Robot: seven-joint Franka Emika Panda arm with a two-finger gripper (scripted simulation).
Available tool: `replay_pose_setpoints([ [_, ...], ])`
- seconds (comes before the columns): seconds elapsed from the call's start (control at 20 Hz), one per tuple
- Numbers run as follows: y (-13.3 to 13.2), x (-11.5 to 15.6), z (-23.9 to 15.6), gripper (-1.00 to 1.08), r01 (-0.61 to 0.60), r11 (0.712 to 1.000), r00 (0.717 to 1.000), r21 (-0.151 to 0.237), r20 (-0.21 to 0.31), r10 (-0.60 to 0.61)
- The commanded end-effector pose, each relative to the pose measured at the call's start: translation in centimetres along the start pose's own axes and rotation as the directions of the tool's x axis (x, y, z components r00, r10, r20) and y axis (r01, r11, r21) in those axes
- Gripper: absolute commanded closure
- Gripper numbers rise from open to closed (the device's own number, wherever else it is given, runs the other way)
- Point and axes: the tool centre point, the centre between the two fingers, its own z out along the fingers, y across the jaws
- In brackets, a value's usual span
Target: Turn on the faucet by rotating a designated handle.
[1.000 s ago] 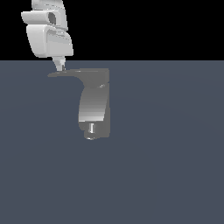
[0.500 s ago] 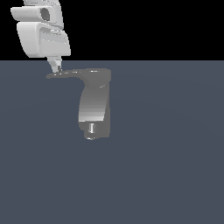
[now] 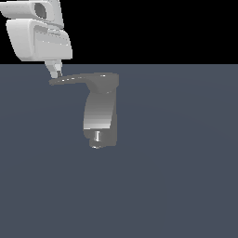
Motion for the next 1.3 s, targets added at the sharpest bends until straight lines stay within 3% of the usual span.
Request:
replay_pose_setpoints([
  [0.0, 1.6, 0.0, 1.2, 1.08, 0.004, 1.000, 1.000, -0.028, -0.006, -0.004],
  [0.05, 1.6, 0.0, 1.2, 1.08, 0.004, 1.000, 1.000, -0.028, -0.006, -0.004],
  [0.1, 0.6, -0.2, 0.0, 1.08, 0.003, 1.000, 1.000, 0.000, 0.000, -0.003],
  [1.25, 5.7, 4.1, 0.6, 1.08, 0.003, 1.000, 1.000, -0.016, -0.003, -0.003],
])
